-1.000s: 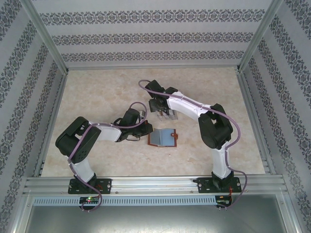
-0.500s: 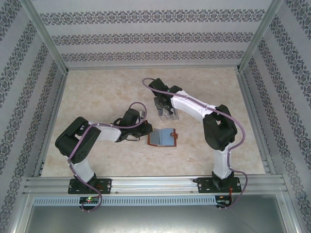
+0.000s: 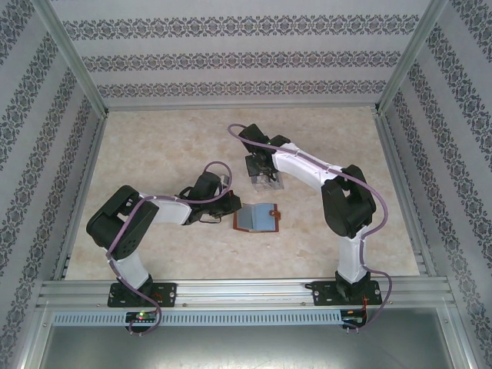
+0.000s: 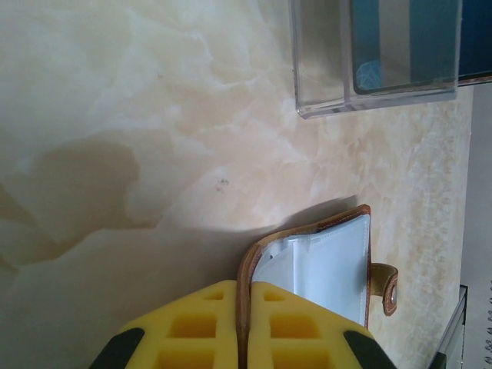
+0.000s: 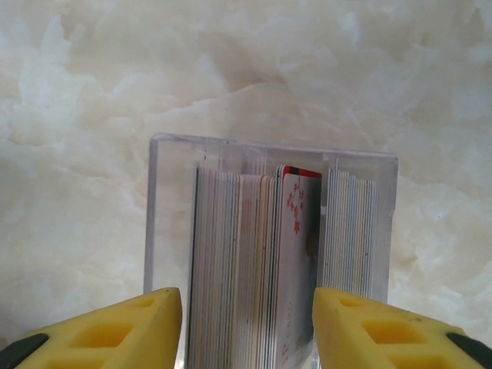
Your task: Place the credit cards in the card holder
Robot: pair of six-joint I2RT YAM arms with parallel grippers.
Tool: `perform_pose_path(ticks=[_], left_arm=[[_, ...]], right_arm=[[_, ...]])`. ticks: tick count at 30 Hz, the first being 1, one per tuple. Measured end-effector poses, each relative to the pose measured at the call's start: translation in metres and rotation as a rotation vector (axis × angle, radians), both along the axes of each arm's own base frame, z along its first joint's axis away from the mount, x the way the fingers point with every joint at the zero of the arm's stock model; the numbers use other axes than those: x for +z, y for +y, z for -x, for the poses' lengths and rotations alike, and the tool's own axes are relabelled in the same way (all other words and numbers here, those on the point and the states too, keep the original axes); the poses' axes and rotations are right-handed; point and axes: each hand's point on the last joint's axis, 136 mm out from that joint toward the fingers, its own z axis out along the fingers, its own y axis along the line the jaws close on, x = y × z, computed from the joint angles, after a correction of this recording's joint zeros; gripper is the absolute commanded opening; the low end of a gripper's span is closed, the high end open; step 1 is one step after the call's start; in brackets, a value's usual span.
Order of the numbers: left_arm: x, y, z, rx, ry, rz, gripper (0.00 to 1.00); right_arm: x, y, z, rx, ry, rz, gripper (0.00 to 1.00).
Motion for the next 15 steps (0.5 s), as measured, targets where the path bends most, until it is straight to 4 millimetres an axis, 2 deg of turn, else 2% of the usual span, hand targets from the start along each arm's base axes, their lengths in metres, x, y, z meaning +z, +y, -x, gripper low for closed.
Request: perform_pose_path(ticks=[9,15], left_arm=[[0.003,0.004,0.000,0.015,-0.004,-0.014,0.02],[0.004,0.004,0.000,0.018,-0.006,-0.016,0.01]], right_arm=[[0.001,-0.004,0.000,-0.003,-0.004,0.018,0.42],[0.012,-0.010,-0.002,-0.007,-0.046,0.058,0.38]])
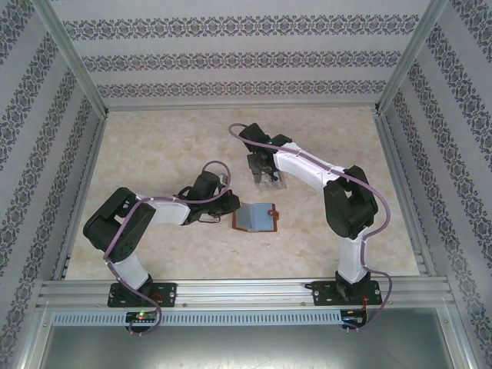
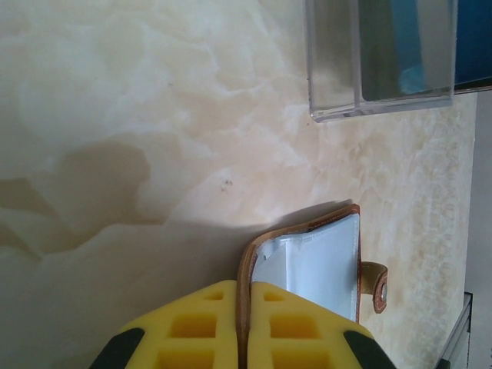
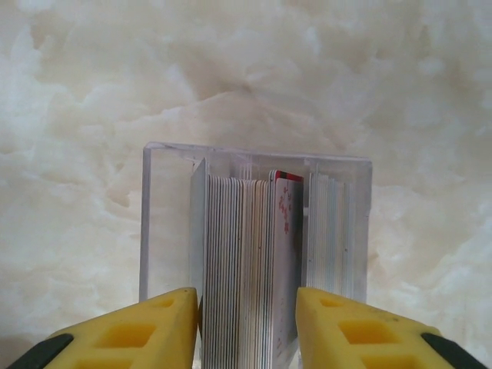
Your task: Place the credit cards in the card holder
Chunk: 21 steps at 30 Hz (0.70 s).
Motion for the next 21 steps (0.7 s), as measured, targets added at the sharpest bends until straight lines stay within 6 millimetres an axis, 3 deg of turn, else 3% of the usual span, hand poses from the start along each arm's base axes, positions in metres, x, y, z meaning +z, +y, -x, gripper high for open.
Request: perform_pose_path(ticks=[11,21], left_arm=[[0.000,0.000,0.001,-0.002,0.002,0.001,0.01],[0.000,0.000,0.001,-0.002,0.002,0.002,0.02]], right_arm=[[0.004,0.007,0.003,0.030,-0.020,0.021,0.01],[0.009,0.010,0.011,0.045,-0.003,-0.032,0.00]])
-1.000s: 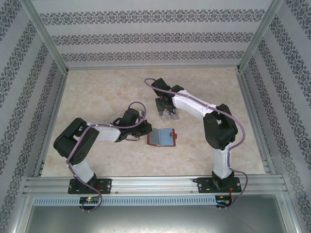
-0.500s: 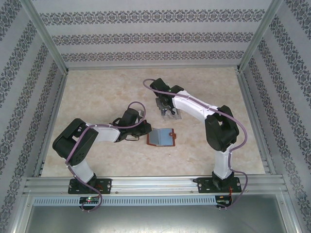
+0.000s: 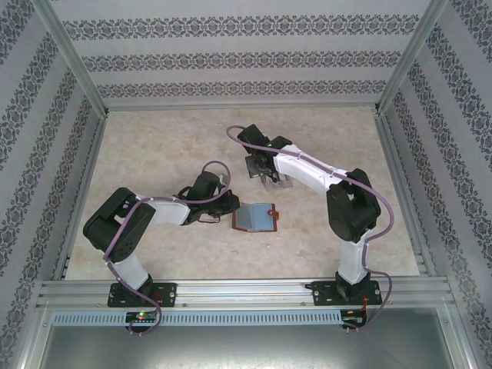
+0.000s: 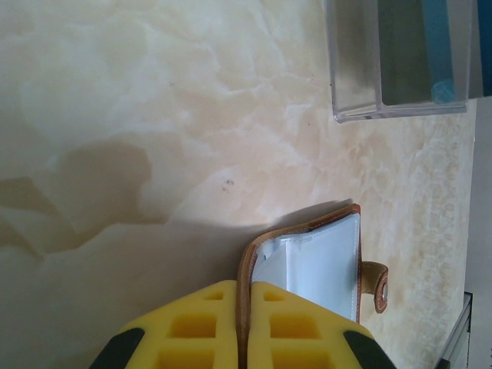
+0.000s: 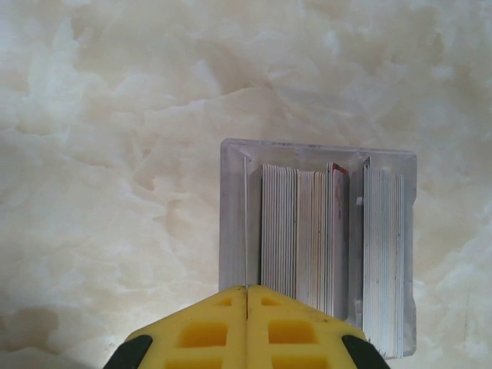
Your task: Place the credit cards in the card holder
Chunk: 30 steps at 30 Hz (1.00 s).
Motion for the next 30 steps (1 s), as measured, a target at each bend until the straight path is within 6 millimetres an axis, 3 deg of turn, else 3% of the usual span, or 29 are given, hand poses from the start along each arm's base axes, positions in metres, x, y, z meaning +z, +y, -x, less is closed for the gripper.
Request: perform_pose_path(ticks=[4,8,11,14,21,27,30], left_arm=[[0.000,0.000,0.000,-0.001,0.000,0.000,0.01],[0.000,0.000,0.000,-0.005,-0.002,0.000,0.03],[0.000,-0.001,0.001,-0.018,-0.009,-0.004,0.12],[0.001,-0.002,0.002,-0.040,-0.013,-0.016,0.22],[-0.005,0.005,0.007,-0.065,0.011,-0.067,0.40],[0.003,0.015,0.008,-0.056,0.000,-0.096,0.40],[0.005,0.020,0.007,-0.052,-0.006,-0.120,0.31]], right_arm=[[0.018,-0.001,0.012,0.012,-0.019,-0.085,0.00],[0.046,-0.009,0.045,0.042,-0.065,-0.226,0.00],[0.057,-0.013,0.075,0.080,-0.079,-0.366,0.00],[0.043,-0.011,0.106,0.116,-0.031,-0.495,0.00],[-0.036,-0.003,0.166,0.120,0.235,-0.660,0.00],[-0.046,0.000,0.163,0.084,0.286,-0.774,0.00],[-0.046,-0.002,0.157,0.074,0.282,-0.821,0.00]])
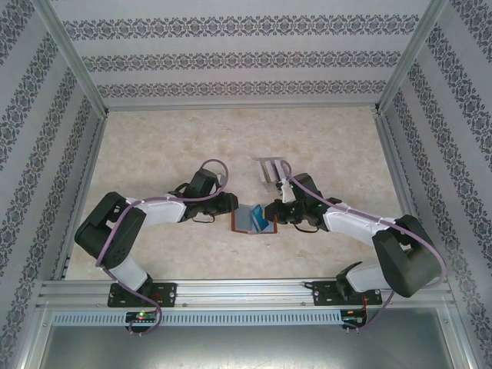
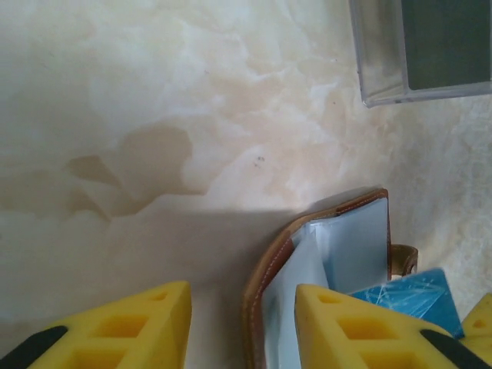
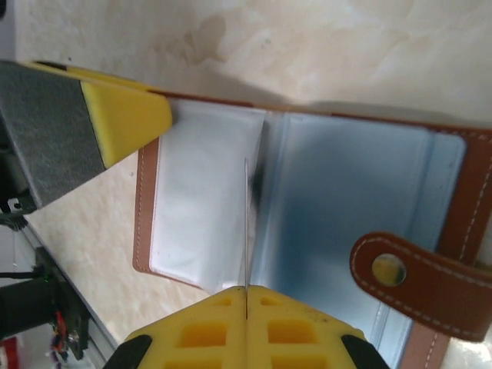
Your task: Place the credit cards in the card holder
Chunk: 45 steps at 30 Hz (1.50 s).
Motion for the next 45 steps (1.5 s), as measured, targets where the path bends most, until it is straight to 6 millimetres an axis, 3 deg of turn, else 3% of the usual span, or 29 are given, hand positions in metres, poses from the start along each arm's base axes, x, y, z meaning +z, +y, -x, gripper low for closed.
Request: perform_pose_path(ticks=[5,11,24,33,45], left_arm=[[-0.001,0.005,0.005,-0.013,0.008,-0.030,0.12],[-0.006,0.008,0.009,-0.032,0.017,-0.054,0.00],[-0.019,0.012,0.008,-0.037,0.019,-0.093,0.00],[-0.021,0.011,0.009,-0.031,0.010,-0.080,0.00],[-0.021,0.011,0.009,-0.031,0.004,-0.070,0.00]], right_arm=[[-0.010,-0.001,-0.003,-0.005,0.046,-0.054,0.00],[-0.018,0.004,-0.004,0.003,0.081,-0.100,0.02],[-0.033,0.005,-0.006,-0.099,0.178,-0.159,0.04],[-0.034,0.020,-0.006,-0.171,0.145,-0.118,0.02],[-0.036,0.015,-0.006,-0.287,0.071,-0.064,0.03]])
